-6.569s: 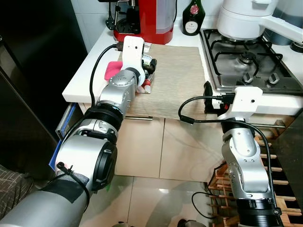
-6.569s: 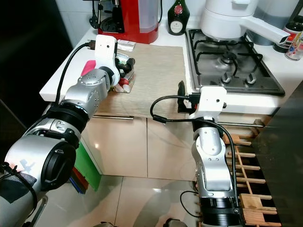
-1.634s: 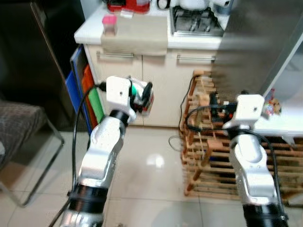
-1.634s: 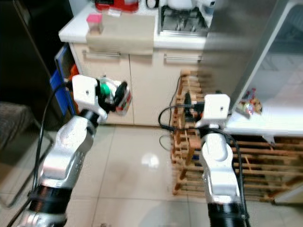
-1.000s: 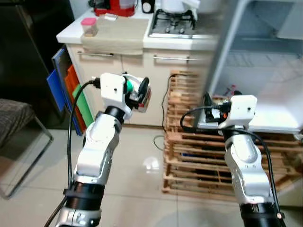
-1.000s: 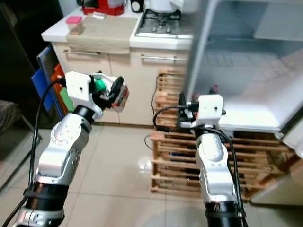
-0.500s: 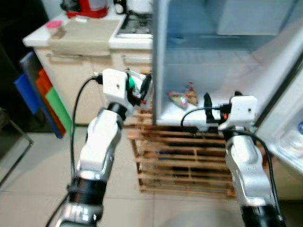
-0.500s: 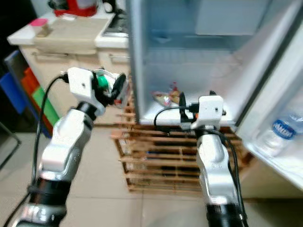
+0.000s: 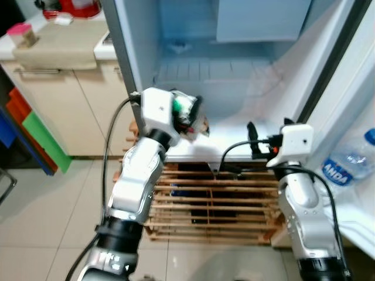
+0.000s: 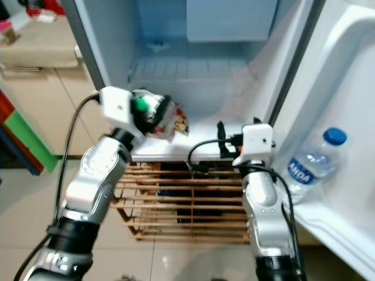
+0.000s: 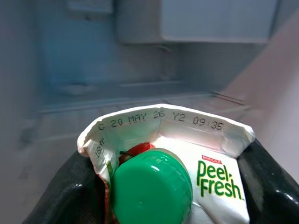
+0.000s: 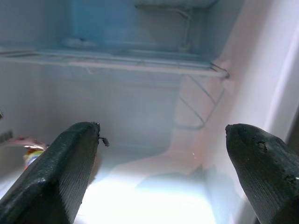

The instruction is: Restocking fridge

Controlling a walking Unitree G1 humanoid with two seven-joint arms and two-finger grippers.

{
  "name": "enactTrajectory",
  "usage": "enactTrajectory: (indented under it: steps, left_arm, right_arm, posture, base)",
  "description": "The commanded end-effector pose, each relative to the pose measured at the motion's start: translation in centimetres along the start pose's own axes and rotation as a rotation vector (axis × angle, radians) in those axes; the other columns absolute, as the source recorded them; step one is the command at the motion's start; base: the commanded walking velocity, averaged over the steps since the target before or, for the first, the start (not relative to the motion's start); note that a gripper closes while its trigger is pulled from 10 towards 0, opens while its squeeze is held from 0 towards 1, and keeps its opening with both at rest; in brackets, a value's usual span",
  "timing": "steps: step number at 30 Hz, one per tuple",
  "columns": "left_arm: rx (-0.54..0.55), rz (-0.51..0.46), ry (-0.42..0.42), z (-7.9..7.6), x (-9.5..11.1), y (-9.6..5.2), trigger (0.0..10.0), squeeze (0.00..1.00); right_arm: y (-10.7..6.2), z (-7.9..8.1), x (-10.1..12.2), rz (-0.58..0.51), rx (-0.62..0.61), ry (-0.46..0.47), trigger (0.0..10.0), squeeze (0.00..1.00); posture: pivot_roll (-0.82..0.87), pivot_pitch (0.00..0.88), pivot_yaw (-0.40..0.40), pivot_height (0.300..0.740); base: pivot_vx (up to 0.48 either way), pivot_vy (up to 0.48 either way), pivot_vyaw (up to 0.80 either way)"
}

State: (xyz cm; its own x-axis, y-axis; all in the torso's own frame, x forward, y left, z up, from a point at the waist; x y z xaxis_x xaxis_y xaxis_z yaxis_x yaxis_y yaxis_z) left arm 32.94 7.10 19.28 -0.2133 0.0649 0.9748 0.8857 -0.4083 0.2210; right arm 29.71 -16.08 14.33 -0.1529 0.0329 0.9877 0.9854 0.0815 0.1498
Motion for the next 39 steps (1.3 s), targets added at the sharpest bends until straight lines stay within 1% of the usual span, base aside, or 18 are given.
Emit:
enactTrajectory:
  steps: [1,6,10,13,15,16,20,22,23,24,25,28,29,32,34,35,38,39]
  left_arm:
    - [0.041,0.015,0.021,1.3,-0.3,0.1,10.0,0.0]
    - [0.042,0.021,0.017,1.4,-0.3,0.6,10.0,0.0]
    - [0.023,0.03,0.023,1.0,-0.6,1.0,10.0,0.0]
    - [0.015,0.03,0.029,0.9,-0.6,1.3,10.0,0.0]
    - [0.006,0.027,0.028,1.1,-0.7,1.6,10.0,0.0]
    - [-0.01,0.015,0.023,1.2,-0.6,1.9,10.0,0.0]
    - [-0.02,0.035,0.038,1.7,-1.0,3.2,10.0,0.0]
    - [-0.023,0.044,0.037,1.7,-1.2,3.6,10.0,0.0]
    - [-0.049,0.066,0.032,1.4,-1.7,4.3,10.0,0.0]
    - [-0.049,0.066,0.032,1.4,-1.7,4.3,10.0,0.0]
    - [-0.066,0.08,0.01,1.2,-2.0,4.6,10.0,0.0]
    - [-0.131,0.122,0.001,-0.2,-3.3,5.0,10.0,0.0]
    - [-0.147,0.124,0.007,-0.6,-3.6,5.0,10.0,0.0]
    - [-0.168,0.133,0.011,-1.4,-4.0,5.2,10.0,0.0]
    - [-0.142,0.155,0.078,-1.6,-4.5,5.4,10.0,0.0]
    - [-0.149,0.162,0.092,-1.9,-4.7,5.5,10.0,0.0]
    - [-0.163,0.163,0.071,-2.6,-4.6,5.9,10.0,0.0]
    - [-0.16,0.162,0.077,-2.7,-4.5,6.1,10.0,0.0]
  right_arm:
    - [-0.3,0.0,-0.1,0.014,0.029,0.022,10.0,0.0]
    - [-1.7,0.1,-1.7,0.091,0.094,0.019,10.0,0.0]
    - [-2.8,-0.8,-2.7,0.129,0.073,-0.003,10.0,0.0]
    - [-3.3,-1.2,-2.9,0.14,0.061,-0.014,10.0,0.0]
    - [-4.3,-1.6,-3.5,0.171,0.059,-0.023,10.0,0.0]
    - [-5.0,-1.9,-4.0,0.196,0.062,-0.03,10.0,0.0]
    - [-6.7,-1.7,-4.9,0.257,0.106,-0.043,10.0,0.0]
    - [-7.1,-1.7,-5.1,0.27,0.112,-0.039,10.0,0.0]
    - [-8.3,-1.6,-5.5,0.296,0.113,-0.038,10.0,0.0]
    - [-8.3,-1.6,-5.5,0.296,0.113,-0.038,10.0,0.0]
    - [-9.0,-1.7,-5.7,0.317,0.11,-0.03,10.0,0.0]
    - [-12.4,-2.0,-6.0,0.373,0.112,-0.056,10.0,0.0]
    - [-13.4,-2.1,-5.8,0.384,0.113,-0.068,10.0,0.0]
    - [-14.9,-2.4,-5.5,0.408,0.094,-0.07,10.0,0.0]
    - [-16.3,-2.5,-5.0,0.425,0.064,-0.058,10.0,0.0]
    - [-17.1,-2.3,-4.8,0.435,0.055,-0.054,10.0,0.0]
    - [-19.3,-1.7,-4.3,0.47,0.04,-0.05,10.0,0.0]
    - [-19.7,-1.5,-4.3,0.479,0.039,-0.052,10.0,0.0]
  posture:
    - [-0.09,0.0,0.043,0.74]
    - [-0.09,0.0,0.046,0.74]
    - [-0.1,0.0,0.052,0.74]
    - [-0.11,0.0,0.059,0.74]
    - [-0.12,0.0,0.065,0.74]
    - [-0.13,0.0,0.066,0.74]
    - [-0.16,0.0,0.082,0.74]
    - [-0.16,0.0,0.085,0.74]
    - [-0.18,0.0,0.097,0.74]
    - [-0.18,0.0,0.097,0.74]
    - [-0.2,0.0,0.102,0.74]
    - [-0.26,0.011,0.115,0.74]
    - [-0.28,0.035,0.122,0.74]
    - [-0.3,0.058,0.127,0.74]
    - [-0.33,0.106,0.137,0.74]
    - [-0.35,0.129,0.142,0.74]
    - [-0.36,0.17,0.15,0.74]
    - [-0.37,0.178,0.152,0.74]
  base:
    - [0.0,0.0,0.0]
    - [0.0,0.0,0.0]
    - [0.0,0.0,0.0]
    - [0.0,0.0,0.0]
    - [0.0,0.0,0.0]
    - [0.0,0.0,0.0]
    - [0.0,0.0,0.0]
    - [0.0,0.0,0.0]
    - [0.0,0.0,0.0]
    - [0.0,0.0,0.0]
    - [0.0,0.0,0.0]
    - [0.0,0.0,0.0]
    - [0.0,0.0,0.0]
    - [0.0,0.0,0.0]
    - [0.0,0.0,0.0]
    - [0.0,0.0,0.0]
    - [0.0,0.0,0.0]
    - [0.0,0.0,0.0]
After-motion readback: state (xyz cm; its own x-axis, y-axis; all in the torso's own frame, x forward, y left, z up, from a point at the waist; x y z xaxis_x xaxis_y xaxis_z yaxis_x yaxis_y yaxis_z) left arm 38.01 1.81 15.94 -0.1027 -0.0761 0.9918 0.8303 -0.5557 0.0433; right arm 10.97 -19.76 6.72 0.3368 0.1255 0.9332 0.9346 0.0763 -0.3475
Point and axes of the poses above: a point about 5 cm out from each wrist's last joint towards the gripper, its own y axis pointing out of the wrist towards the gripper, its own x axis along the axis of the wrist's last joint, z = x × y, the point moved 1 cm from there along y, pointing out of the wrist towards the gripper, and after that the axes turned 2 degrees about y, right-handed, at the moved point
